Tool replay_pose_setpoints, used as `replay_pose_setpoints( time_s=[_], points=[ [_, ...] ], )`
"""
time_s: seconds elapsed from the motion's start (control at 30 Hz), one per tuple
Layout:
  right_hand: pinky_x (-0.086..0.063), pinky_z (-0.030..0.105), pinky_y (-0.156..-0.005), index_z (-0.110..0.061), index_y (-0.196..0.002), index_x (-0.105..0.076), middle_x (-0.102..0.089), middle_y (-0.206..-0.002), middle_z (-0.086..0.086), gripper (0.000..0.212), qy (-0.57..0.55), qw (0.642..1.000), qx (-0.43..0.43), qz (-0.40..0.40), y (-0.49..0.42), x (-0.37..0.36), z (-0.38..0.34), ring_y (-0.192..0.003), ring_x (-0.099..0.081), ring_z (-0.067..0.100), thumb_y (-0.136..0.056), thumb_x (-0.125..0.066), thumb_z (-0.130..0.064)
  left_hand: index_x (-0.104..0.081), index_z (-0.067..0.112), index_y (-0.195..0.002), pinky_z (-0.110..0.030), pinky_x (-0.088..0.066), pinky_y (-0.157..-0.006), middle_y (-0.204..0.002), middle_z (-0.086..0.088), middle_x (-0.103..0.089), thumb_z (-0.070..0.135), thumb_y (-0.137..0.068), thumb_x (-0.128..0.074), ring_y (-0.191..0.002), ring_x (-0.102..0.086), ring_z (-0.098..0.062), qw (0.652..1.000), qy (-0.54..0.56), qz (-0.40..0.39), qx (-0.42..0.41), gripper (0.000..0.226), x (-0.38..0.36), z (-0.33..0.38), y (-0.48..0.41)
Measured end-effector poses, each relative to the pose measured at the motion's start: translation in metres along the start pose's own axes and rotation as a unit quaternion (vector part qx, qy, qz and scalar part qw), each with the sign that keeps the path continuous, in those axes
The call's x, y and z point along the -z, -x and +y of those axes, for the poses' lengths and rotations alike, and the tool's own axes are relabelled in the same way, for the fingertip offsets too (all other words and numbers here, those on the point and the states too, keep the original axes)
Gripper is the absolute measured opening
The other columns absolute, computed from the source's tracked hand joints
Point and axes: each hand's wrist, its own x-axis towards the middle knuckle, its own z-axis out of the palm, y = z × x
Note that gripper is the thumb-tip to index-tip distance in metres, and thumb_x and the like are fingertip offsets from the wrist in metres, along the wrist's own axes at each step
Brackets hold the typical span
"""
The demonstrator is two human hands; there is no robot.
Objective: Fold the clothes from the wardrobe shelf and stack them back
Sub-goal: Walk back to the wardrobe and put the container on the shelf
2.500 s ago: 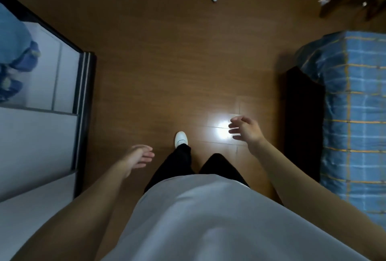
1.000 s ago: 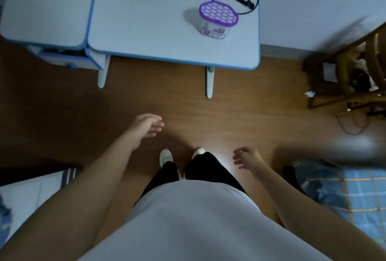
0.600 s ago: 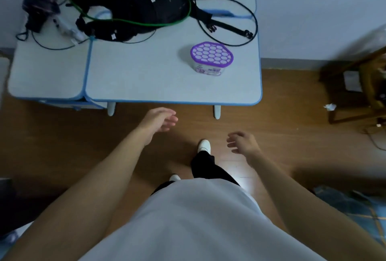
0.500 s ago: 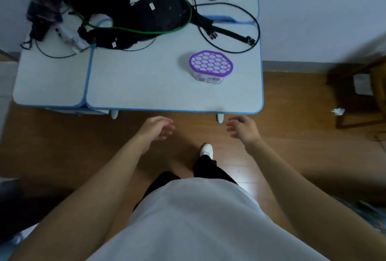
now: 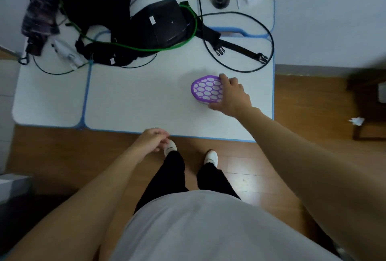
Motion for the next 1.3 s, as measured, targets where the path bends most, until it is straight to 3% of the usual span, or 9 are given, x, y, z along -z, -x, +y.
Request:
replay_pose_setpoints(
  time_s=[0.07, 0.17, 0.27, 0.4, 0.6, 0.77, 0.93, 1.13, 1.3],
  points=[
    [-0.046, 0.041, -0.08, -0.027, -0.144, -0.028, -0.042, -0.137, 0.009, 0.098, 0.009, 1.0, 0.005, 0.022, 0.001, -0.008, -0.001, -0.123, -0.046, 0.033, -0.067, -0.085, -0.048, -0.066, 0.014, -0.104, -0.026, -0.048, -0.067, -0.099, -0.006, -0.073, 0.02, -0.101, -0.05, -0.08, -0.065, -0.017, 0.999, 0.028, 0.007, -0.031, 0.017, 0.006, 0.021, -0.009],
    [-0.051, 0.044, -0.084, -0.029, -0.143, -0.027, -0.044, -0.137, 0.007, 0.1, 0.009, 1.0, 0.022, 0.012, 0.003, -0.014, -0.002, -0.121, -0.05, 0.03, -0.065, -0.085, -0.051, -0.063, 0.015, -0.111, -0.029, -0.052, -0.071, -0.108, -0.004, -0.069, 0.028, -0.102, -0.052, -0.083, -0.066, -0.018, 0.993, 0.083, 0.003, -0.079, 0.019, 0.014, 0.06, -0.024],
    [-0.052, 0.045, -0.086, -0.029, -0.144, -0.026, -0.044, -0.139, 0.006, 0.102, 0.012, 0.999, 0.029, -0.008, 0.014, -0.028, -0.011, -0.121, -0.05, 0.029, -0.064, -0.086, -0.051, -0.061, 0.018, -0.123, -0.029, -0.057, -0.072, -0.115, 0.005, -0.067, 0.041, -0.103, -0.049, -0.087, -0.07, -0.013, 0.992, 0.04, -0.047, -0.108, 0.033, 0.014, 0.086, -0.037],
    [-0.054, 0.046, -0.086, -0.026, -0.147, -0.026, -0.043, -0.14, 0.007, 0.102, 0.018, 0.999, 0.045, -0.017, 0.032, -0.051, -0.026, -0.12, -0.05, 0.03, -0.066, -0.086, -0.044, -0.064, 0.024, -0.113, -0.025, -0.058, -0.073, -0.102, 0.006, -0.071, 0.044, -0.1, -0.055, -0.088, -0.069, -0.011, 0.984, -0.045, -0.085, -0.147, 0.025, 0.007, 0.082, -0.049],
    [-0.052, 0.039, -0.073, -0.024, -0.145, -0.029, -0.045, -0.133, 0.008, 0.095, 0.031, 0.999, 0.017, 0.003, 0.047, -0.075, -0.037, -0.111, -0.054, 0.032, -0.067, -0.084, -0.022, -0.064, 0.036, -0.095, -0.021, -0.058, -0.064, -0.1, 0.016, -0.069, 0.055, -0.091, -0.062, -0.087, -0.068, -0.001, 0.985, -0.027, -0.094, -0.143, 0.02, 0.015, 0.05, -0.062],
    [-0.049, 0.035, -0.075, -0.023, -0.142, -0.033, -0.05, -0.129, 0.005, 0.096, 0.024, 1.0, 0.018, -0.008, 0.045, -0.068, -0.048, -0.109, -0.057, 0.028, -0.062, -0.086, -0.024, -0.064, 0.029, -0.111, -0.043, -0.057, -0.091, -0.115, 0.009, -0.067, 0.063, -0.085, -0.063, -0.111, -0.062, -0.011, 0.986, 0.058, -0.134, -0.082, 0.043, 0.018, 0.035, -0.063],
    [-0.041, 0.029, -0.077, -0.023, -0.145, -0.032, -0.05, -0.134, 0.001, 0.097, 0.013, 0.997, 0.064, -0.046, 0.044, -0.061, -0.066, -0.11, -0.058, 0.024, -0.064, -0.086, -0.03, -0.062, 0.027, -0.121, -0.052, -0.05, -0.101, -0.124, 0.005, -0.068, 0.055, -0.083, -0.071, -0.118, -0.062, -0.019, 0.967, 0.175, -0.18, -0.037, 0.049, 0.037, 0.018, -0.044],
    [-0.038, 0.026, -0.088, -0.026, -0.146, -0.034, -0.053, -0.136, -0.001, 0.095, -0.027, 0.979, 0.181, -0.094, 0.043, -0.04, -0.094, -0.116, -0.055, 0.019, -0.068, -0.086, -0.039, -0.067, 0.028, -0.107, -0.04, -0.046, -0.095, -0.103, 0.007, -0.077, 0.049, -0.082, -0.069, -0.106, -0.066, -0.024, 0.961, 0.253, -0.095, -0.055, 0.032, 0.061, 0.009, 0.001],
    [-0.044, 0.025, -0.096, -0.02, -0.148, -0.037, -0.051, -0.144, 0.0, 0.09, -0.079, 0.948, 0.292, -0.099, 0.052, -0.008, -0.111, -0.123, -0.051, 0.014, -0.074, -0.087, -0.032, -0.068, 0.027, -0.108, -0.035, -0.04, -0.077, -0.115, -0.005, -0.073, 0.052, -0.074, -0.07, -0.1, -0.064, -0.027, 0.937, 0.337, 0.009, -0.09, 0.042, 0.064, 0.002, 0.054]
  ],
)
